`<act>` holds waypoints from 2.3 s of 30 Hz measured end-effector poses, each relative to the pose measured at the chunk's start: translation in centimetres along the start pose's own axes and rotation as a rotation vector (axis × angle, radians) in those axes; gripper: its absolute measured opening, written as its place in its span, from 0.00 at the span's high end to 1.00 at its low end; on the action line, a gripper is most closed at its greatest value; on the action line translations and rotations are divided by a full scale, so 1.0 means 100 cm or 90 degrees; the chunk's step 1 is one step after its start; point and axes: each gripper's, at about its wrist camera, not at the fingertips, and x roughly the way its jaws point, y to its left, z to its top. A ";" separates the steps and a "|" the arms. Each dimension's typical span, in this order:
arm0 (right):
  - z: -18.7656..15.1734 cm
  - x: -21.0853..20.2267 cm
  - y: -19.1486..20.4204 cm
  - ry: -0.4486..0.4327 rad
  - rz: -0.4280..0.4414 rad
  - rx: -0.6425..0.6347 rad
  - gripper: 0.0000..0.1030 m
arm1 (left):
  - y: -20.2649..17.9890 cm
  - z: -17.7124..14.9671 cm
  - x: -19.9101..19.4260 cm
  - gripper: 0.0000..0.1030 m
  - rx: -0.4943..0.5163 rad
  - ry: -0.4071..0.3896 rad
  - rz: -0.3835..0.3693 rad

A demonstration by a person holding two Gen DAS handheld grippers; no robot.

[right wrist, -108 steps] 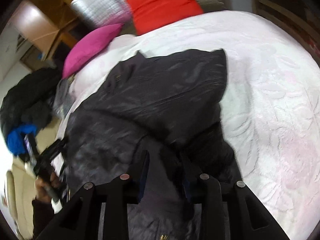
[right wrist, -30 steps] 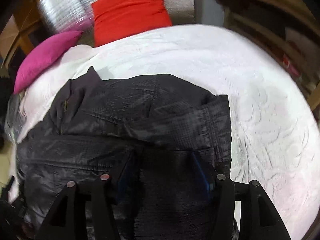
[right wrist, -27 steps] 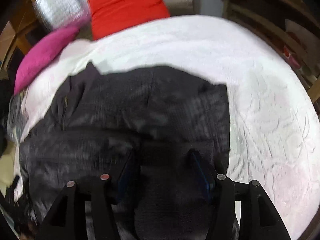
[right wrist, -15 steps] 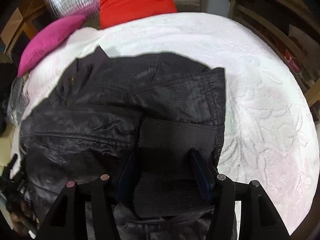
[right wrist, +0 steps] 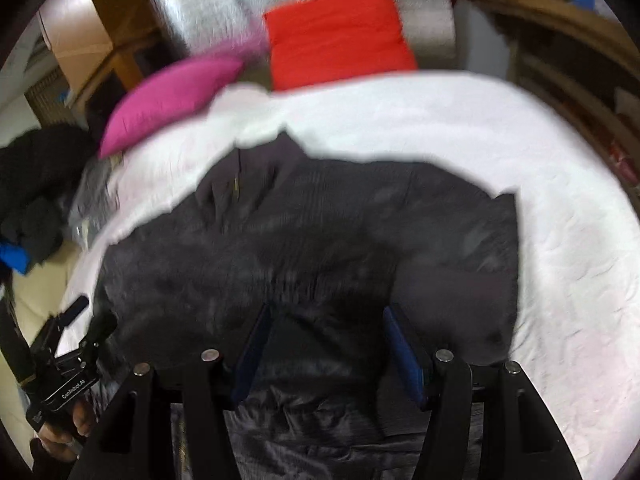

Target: Fold large clothes

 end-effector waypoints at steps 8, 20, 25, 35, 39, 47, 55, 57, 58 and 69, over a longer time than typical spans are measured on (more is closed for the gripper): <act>0.002 -0.024 -0.022 -0.022 0.014 0.035 0.39 | 0.002 0.004 0.005 0.15 -0.029 0.006 -0.002; 0.008 -0.006 -0.069 0.013 -0.041 0.099 0.39 | -0.012 0.004 0.023 0.13 0.026 0.038 0.065; 0.002 -0.048 -0.073 -0.084 -0.012 0.101 0.39 | -0.004 0.014 0.001 0.13 -0.024 -0.033 0.043; 0.007 0.000 -0.069 -0.013 -0.038 0.067 0.39 | 0.008 0.009 0.034 0.09 -0.051 0.047 0.121; 0.004 -0.016 -0.062 -0.039 -0.023 0.073 0.40 | -0.001 0.010 0.032 0.09 -0.030 0.049 0.123; -0.020 -0.034 -0.022 0.002 0.062 -0.012 0.40 | 0.005 0.013 0.011 0.09 -0.068 0.000 0.105; -0.035 -0.028 -0.009 0.047 0.025 -0.071 0.39 | -0.012 0.002 0.033 0.04 -0.006 0.064 0.103; -0.036 -0.039 -0.009 0.027 0.035 -0.064 0.40 | -0.009 0.003 0.031 0.04 -0.019 0.071 0.088; -0.038 -0.048 -0.009 0.010 0.039 -0.063 0.40 | -0.006 0.003 0.031 0.03 -0.024 0.075 0.081; -0.053 -0.068 -0.021 -0.015 0.021 -0.038 0.39 | -0.002 -0.009 0.016 0.00 -0.041 0.086 0.052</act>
